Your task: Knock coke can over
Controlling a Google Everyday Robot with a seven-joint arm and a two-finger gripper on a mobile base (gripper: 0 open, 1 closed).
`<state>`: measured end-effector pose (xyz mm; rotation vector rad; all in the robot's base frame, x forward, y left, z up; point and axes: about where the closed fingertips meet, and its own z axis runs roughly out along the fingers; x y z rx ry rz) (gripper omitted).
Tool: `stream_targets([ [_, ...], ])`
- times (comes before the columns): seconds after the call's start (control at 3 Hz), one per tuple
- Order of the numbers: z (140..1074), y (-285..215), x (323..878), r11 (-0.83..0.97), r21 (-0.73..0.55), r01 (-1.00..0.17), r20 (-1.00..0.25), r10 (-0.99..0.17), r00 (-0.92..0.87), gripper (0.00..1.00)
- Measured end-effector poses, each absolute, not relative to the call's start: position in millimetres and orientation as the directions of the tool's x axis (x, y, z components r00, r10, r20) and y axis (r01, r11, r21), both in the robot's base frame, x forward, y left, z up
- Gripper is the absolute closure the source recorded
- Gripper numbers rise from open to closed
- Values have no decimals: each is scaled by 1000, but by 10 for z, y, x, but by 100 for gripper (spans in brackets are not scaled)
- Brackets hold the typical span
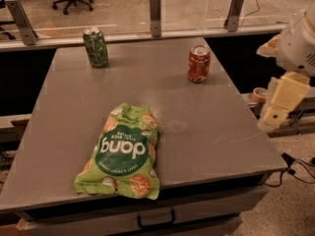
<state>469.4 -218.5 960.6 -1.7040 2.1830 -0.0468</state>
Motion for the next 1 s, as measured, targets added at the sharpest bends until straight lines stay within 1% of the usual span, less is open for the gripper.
stream_targets([
  [0.33, 9295, -2197, 5269, 281, -264, -923, -353, -918, -179, 0],
  [0.67, 9025, -2163, 5935, 335, -261, -905, -476, -861, -181, 0],
  [1.0, 8822, -1991, 6466, 387, -203, -899, -609, -769, -193, 0],
])
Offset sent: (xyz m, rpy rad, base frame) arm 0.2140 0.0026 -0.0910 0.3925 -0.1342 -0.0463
